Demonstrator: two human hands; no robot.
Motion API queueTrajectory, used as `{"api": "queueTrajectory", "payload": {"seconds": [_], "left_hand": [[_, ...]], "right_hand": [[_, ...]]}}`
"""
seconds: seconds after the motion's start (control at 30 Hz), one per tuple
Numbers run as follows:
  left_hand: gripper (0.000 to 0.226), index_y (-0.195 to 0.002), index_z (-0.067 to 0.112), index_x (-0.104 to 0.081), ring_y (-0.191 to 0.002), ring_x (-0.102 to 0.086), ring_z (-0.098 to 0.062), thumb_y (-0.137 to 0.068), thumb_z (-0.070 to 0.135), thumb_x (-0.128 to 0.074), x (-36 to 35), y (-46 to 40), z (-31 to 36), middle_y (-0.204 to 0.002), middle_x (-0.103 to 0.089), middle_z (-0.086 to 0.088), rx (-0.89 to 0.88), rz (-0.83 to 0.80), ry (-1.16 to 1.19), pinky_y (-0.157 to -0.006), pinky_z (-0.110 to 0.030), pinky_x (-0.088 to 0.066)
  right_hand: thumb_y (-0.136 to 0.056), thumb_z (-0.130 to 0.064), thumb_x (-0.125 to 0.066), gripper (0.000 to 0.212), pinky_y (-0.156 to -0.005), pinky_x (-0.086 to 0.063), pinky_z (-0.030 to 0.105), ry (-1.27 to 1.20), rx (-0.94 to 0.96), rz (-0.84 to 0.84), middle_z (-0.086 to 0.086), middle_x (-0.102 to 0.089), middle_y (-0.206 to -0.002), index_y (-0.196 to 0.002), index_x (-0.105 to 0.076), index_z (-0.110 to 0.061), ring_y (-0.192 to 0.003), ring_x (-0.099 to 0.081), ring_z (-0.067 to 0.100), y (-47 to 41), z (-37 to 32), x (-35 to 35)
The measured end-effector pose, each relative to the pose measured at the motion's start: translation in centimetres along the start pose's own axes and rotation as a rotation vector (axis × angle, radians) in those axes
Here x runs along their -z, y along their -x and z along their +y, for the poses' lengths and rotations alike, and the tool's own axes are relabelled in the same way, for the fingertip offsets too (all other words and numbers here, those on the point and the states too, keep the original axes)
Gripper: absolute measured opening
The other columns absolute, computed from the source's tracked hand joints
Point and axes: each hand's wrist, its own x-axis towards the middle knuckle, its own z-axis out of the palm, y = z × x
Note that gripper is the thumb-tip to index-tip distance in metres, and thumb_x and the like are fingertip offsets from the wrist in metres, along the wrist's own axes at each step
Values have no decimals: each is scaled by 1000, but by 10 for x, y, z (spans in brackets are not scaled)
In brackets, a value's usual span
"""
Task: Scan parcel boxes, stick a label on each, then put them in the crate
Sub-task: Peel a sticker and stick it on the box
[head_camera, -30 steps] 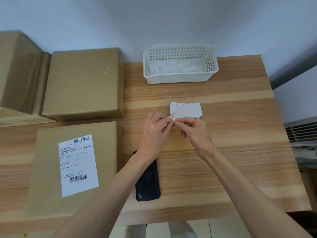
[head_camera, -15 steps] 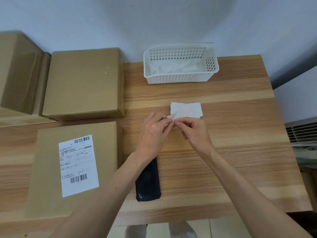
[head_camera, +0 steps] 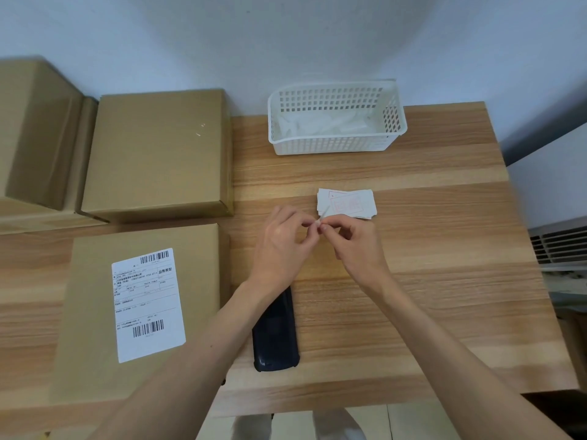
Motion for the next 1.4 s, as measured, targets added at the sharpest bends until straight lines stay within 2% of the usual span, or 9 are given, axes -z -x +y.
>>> {"api": "queueTrajectory", "payload": {"seconds": [0.23, 0.33, 0.4, 0.47, 0.57, 0.8, 1.03, 1.23, 1.4], "left_hand": [[11, -91, 13, -76, -87, -54, -3, -91, 21, -69, -1, 3, 4, -89, -64, 9, 127, -6, 145, -91, -44, -52], [5, -89, 15, -77, -86, -56, -7, -91, 15, -72, 2, 2, 8, -88, -65, 10, 224, 10, 173, -79, -24, -48], [8, -86, 19, -76, -84, -57, -9, -91, 14, -71, 5, -2, 8, -86, -65, 11, 337, 33, 226, -74, -18, -43], [12, -83, 22, -74, -82, -58, -9, -90, 14, -70, 10, -8, 7, -85, -65, 13, 427, 74, 265, -73, -18, -44], [11, -84, 21, -75, -81, -60, -9, -89, 15, -69, 21, -19, 6, -86, -67, 11, 547, 140, 313, -74, -20, -48], [14, -82, 28, -72, -72, -59, -7, -90, 18, -66, 55, -55, -9, -81, -69, 7, 785, 350, 374, -72, -20, -46], [9, -84, 26, -68, -67, -58, -8, -92, 25, -65, 81, -74, -11, -73, -64, 12, 858, 476, 288, -68, -26, -44], [13, -82, 27, -69, -67, -57, -15, -92, 25, -63, 85, -68, -13, -73, -64, 5, 809, 406, 232, -66, -31, -44], [11, -85, 23, -73, -71, -58, -13, -92, 22, -65, 79, -52, -11, -77, -64, 8, 724, 328, 193, -70, -30, -46]], "right_hand": [[-97, -11, -64, 23, -57, -42, 30, -40, -14, -8, -19, -69, -76, -85, -71, -30, -58, -48, 15, 2, 0, -3], [-97, -14, -64, 21, -57, -41, 29, -49, -59, 21, -14, -67, -73, -82, -68, -28, -57, -47, 13, 1, 0, -3], [-95, -13, -63, 18, -59, -41, 31, -72, -124, 50, -1, -72, -83, -80, -65, -23, -56, -46, 10, -1, 0, -2], [-94, -11, -62, 16, -61, -41, 30, -91, -165, 73, 8, -73, -91, -80, -64, -20, -57, -47, 4, -5, -3, 1], [-93, -9, -61, 14, -59, -41, 28, -112, -189, 126, 8, -74, -91, -80, -64, -15, -55, -51, 0, -12, -10, 10], [-87, -4, -61, 12, -47, -38, 24, -151, -240, 244, 7, -70, -87, -77, -66, -10, -47, -45, 10, -43, -31, 31], [-90, -5, -61, 13, -42, -36, 21, -138, -225, 332, 14, -71, -88, -78, -64, -11, -42, -44, 11, -77, -51, 47], [-90, -8, -60, 18, -43, -40, 23, -58, -143, 326, 5, -72, -93, -75, -64, -17, -55, -49, 14, -129, -75, 53], [-95, -7, -60, 15, -42, -42, 26, -68, -126, 311, -2, -75, -106, -87, -68, -18, -35, -48, 18, -166, -81, 55]]}}
